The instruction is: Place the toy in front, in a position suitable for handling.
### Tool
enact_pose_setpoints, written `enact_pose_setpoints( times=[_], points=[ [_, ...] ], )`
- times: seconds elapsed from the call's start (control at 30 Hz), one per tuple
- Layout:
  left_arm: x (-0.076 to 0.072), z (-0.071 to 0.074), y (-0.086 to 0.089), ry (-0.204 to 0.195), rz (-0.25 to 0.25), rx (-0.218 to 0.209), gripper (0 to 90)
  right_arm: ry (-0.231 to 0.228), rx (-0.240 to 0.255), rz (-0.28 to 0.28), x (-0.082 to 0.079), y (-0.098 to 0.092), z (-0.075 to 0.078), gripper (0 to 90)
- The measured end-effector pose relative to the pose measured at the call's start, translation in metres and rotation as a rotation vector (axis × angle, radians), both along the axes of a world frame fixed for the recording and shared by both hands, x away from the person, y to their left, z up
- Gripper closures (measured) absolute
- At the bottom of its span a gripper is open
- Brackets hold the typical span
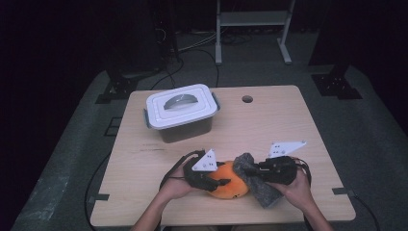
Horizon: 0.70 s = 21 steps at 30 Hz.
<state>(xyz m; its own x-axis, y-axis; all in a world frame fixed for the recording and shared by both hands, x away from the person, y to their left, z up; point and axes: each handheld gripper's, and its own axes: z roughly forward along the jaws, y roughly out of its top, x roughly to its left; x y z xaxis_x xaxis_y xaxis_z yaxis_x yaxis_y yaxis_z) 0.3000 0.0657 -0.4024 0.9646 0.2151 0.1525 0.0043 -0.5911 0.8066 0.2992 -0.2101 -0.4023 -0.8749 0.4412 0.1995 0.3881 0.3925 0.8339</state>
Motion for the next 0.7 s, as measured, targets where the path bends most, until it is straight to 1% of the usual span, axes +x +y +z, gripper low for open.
enact_pose_setpoints(
  times=[0.07, 0.1, 0.17, 0.2, 0.27, 0.3, 0.33, 0.37, 0.4, 0.47, 0.5, 0.6, 0.7],
  points=[
    [-0.002, 0.001, -0.002, -0.061, 0.013, -0.006, 47.2, -0.017, 0.024, -0.011, 0.000, -0.001, 0.004, 78.4],
    [-0.003, 0.000, -0.003, -0.069, 0.019, -0.012, 47.1, -0.023, 0.031, -0.013, 0.000, -0.001, 0.006, 78.4],
    [-0.001, -0.002, -0.004, -0.048, 0.021, 0.001, 44.3, -0.031, 0.026, -0.017, 0.000, 0.002, 0.007, 78.3],
    [0.000, -0.003, -0.004, -0.030, 0.019, 0.004, 42.2, -0.031, 0.017, -0.015, 0.000, 0.003, 0.005, 78.3],
    [0.003, -0.004, -0.003, 0.028, 0.017, -0.004, 32.8, -0.019, 0.005, -0.009, 0.001, 0.006, 0.001, 78.3],
    [0.003, -0.002, -0.003, 0.040, 0.026, -0.008, 27.4, -0.012, 0.001, -0.001, 0.001, 0.007, -0.001, 78.3],
    [0.004, -0.001, -0.003, 0.055, 0.027, -0.024, 24.5, -0.009, -0.007, 0.008, 0.001, 0.008, -0.002, 78.3],
    [0.005, 0.000, -0.002, 0.067, 0.028, -0.033, 23.9, -0.010, -0.008, 0.013, 0.001, 0.010, -0.003, 78.3],
    [0.005, 0.000, -0.002, 0.070, 0.028, -0.029, 25.4, -0.013, -0.011, 0.018, 0.000, 0.010, -0.003, 78.3],
    [0.006, -0.003, -0.001, 0.083, 0.028, -0.029, 31.7, -0.015, -0.018, 0.017, 0.000, 0.009, -0.003, 78.3],
    [0.006, -0.005, -0.001, 0.094, 0.024, -0.030, 33.0, -0.012, -0.018, 0.017, 0.000, 0.008, -0.005, 78.2],
    [0.007, -0.007, 0.000, 0.108, 0.029, -0.033, 33.6, 0.011, -0.031, 0.011, 0.001, 0.001, -0.011, 78.2],
    [0.007, -0.006, 0.002, 0.114, 0.034, -0.027, 33.6, 0.056, -0.044, -0.021, 0.005, -0.011, -0.018, 78.2]
  ],
)
